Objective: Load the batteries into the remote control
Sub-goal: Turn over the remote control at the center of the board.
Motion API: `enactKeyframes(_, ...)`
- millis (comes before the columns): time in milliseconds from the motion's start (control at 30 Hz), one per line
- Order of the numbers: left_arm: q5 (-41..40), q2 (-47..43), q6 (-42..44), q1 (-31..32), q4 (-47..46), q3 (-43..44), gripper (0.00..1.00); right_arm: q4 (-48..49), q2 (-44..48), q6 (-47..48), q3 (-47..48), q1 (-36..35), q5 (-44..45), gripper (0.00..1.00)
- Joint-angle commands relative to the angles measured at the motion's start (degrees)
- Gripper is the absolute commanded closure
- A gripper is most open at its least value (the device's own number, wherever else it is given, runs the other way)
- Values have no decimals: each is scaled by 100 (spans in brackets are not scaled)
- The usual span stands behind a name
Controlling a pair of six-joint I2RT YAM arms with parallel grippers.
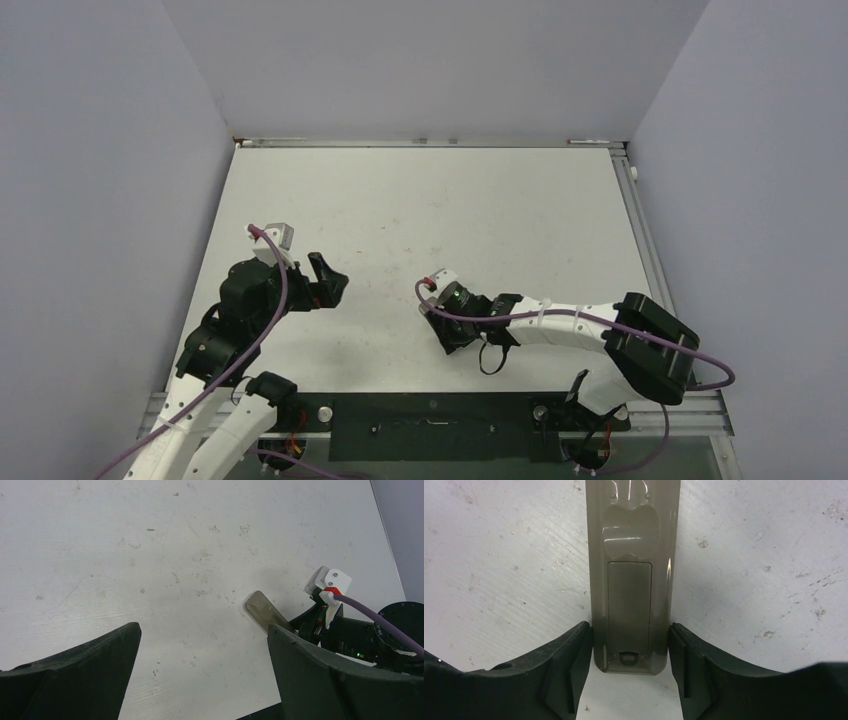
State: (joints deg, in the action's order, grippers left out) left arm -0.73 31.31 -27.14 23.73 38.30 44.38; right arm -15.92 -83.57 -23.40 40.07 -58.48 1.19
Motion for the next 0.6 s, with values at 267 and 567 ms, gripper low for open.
enactKeyframes(267,266,32,18,-54,-297,-34,4,-88,-122,-219,281,-255,563,75)
enactKeyframes(567,843,-6,-574,-45,-360,-158,4,37,597,-533,107,-190,376,88)
